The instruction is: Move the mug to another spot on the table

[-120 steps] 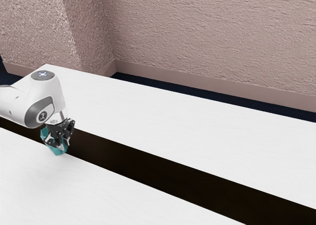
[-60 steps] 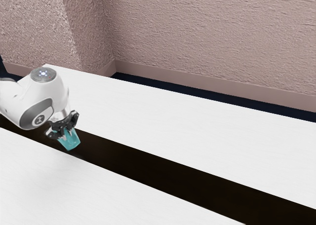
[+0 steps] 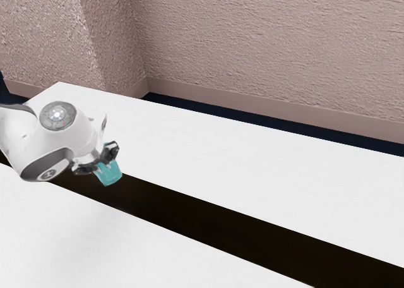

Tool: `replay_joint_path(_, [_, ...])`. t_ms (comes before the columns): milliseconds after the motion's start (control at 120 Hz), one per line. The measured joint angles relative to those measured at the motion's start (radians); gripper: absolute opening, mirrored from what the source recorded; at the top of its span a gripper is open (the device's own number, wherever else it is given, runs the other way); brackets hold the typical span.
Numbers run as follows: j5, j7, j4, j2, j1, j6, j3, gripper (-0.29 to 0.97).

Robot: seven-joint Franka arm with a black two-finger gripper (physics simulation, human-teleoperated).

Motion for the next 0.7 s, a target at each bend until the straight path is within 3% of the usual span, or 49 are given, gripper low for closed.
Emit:
replay_joint_path(92, [-0.106, 0.05, -0.028, -0.012, 0.013, 0.064, -0.047, 0.01])
replay_joint_path(242, [-0.214, 0.154, -0.055, -0.036, 0.17, 0.168, -0.264, 0.01])
replay_joint_path(392, [-0.287, 0.257, -0.064, -0.044, 0.193, 0.226, -0.336, 0.01])
replay_joint_path(508, [-0.402, 0.359, -0.07, -0.043, 0.203, 0.26, -0.394, 0.0])
replay_joint_path(625, [-0.531, 0.467, -0.086, -0.078, 0.423, 0.322, -0.637, 0.0])
replay_joint_path(700, [-0.602, 0.532, -0.099, -0.09, 0.487, 0.365, -0.718, 0.0])
